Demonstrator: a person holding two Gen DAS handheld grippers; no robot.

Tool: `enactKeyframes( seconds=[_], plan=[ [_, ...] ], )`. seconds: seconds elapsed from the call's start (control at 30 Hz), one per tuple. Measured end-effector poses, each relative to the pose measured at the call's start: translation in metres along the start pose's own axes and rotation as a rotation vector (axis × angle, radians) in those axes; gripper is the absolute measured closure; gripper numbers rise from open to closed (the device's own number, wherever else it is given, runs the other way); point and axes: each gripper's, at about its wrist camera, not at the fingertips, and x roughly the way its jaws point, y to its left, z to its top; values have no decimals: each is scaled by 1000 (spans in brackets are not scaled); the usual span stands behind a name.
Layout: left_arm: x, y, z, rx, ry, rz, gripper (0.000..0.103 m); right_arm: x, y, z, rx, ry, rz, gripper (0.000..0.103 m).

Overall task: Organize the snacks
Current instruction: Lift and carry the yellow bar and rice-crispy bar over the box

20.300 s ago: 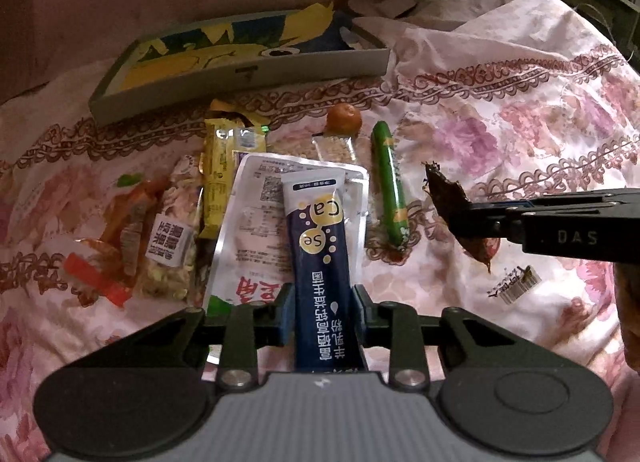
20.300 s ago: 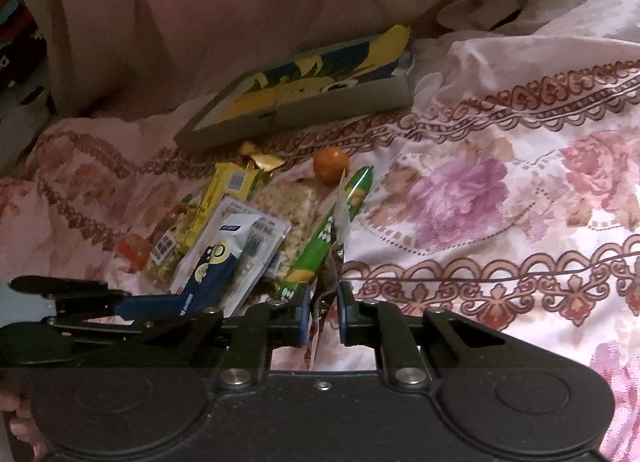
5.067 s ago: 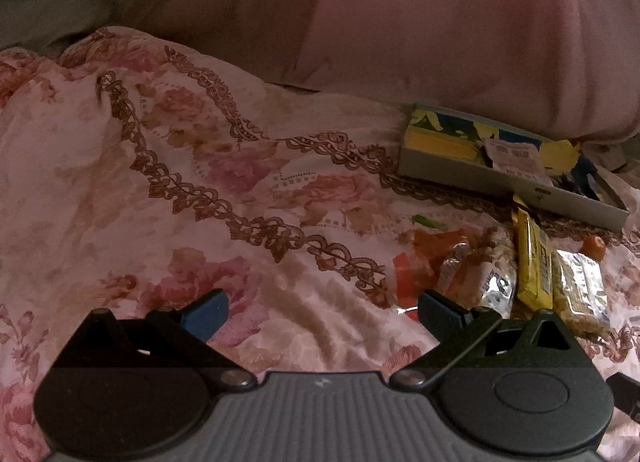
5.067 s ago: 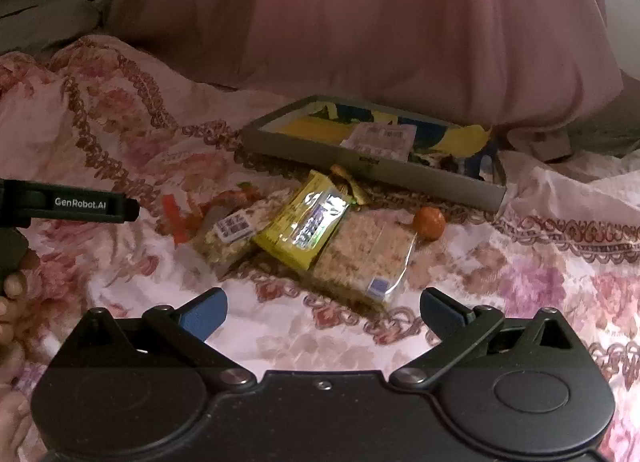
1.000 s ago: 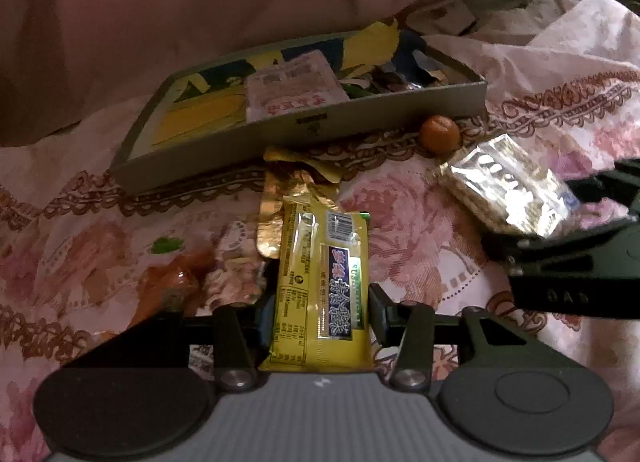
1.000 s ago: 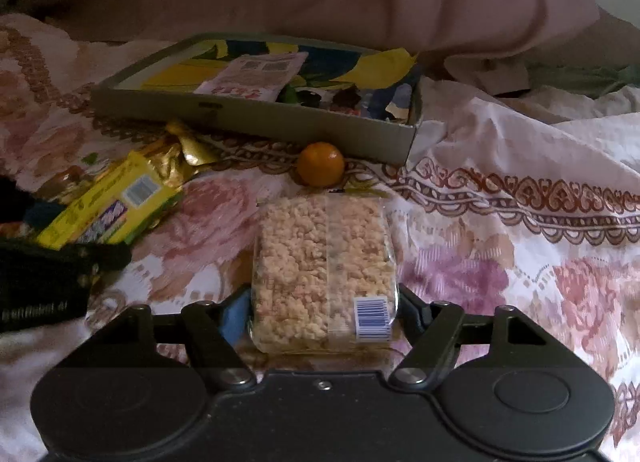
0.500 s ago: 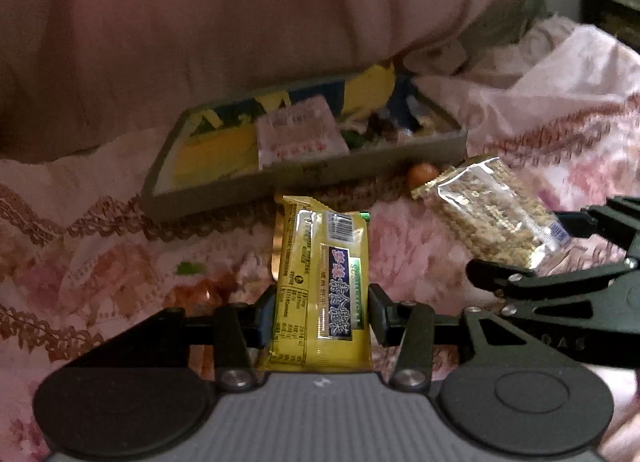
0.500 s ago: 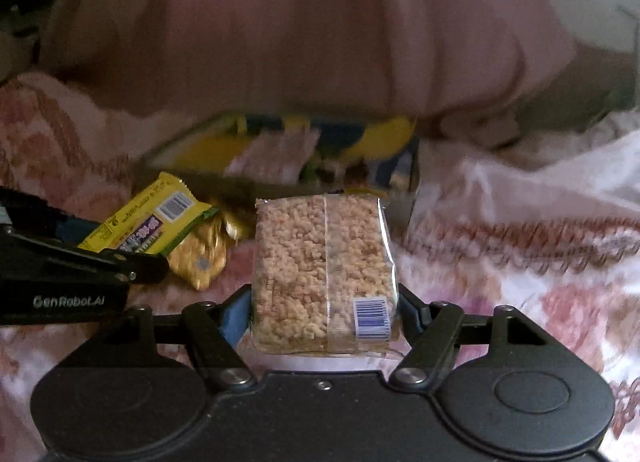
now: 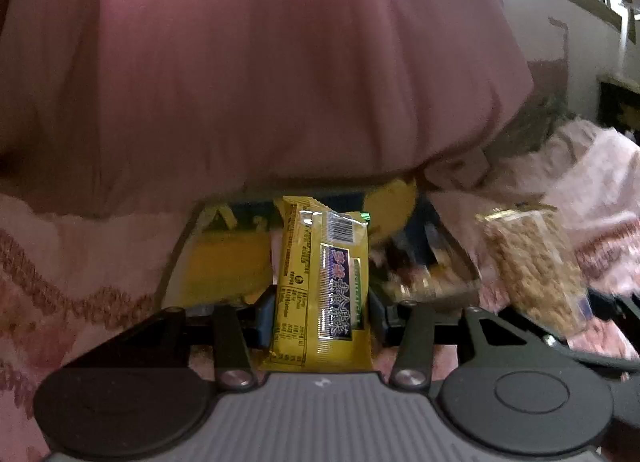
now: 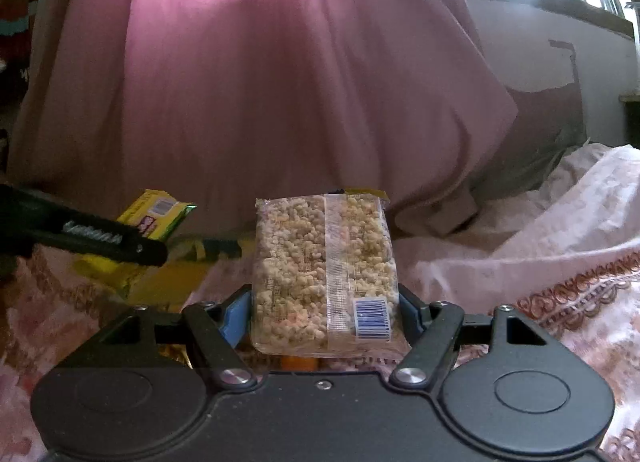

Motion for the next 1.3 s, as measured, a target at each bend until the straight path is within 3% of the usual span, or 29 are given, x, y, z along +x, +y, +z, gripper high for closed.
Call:
enactKeyframes(
  seconds=[0.3, 0.47, 0.93, 1.3],
  plan=[
    [64, 10, 30, -81, -28, 23, 53, 53, -4, 2, -44, -99, -27, 29],
    [100, 21, 37, -160, -29, 40, 53, 86, 0, 11, -42, -109, -21, 29],
    [159, 40, 25, -210, 64, 99, 53, 138, 21, -1, -112, 46, 20, 29],
    [167, 33, 14, -180, 108, 95, 53, 155, 22, -9, -122, 143, 22, 29]
  ],
)
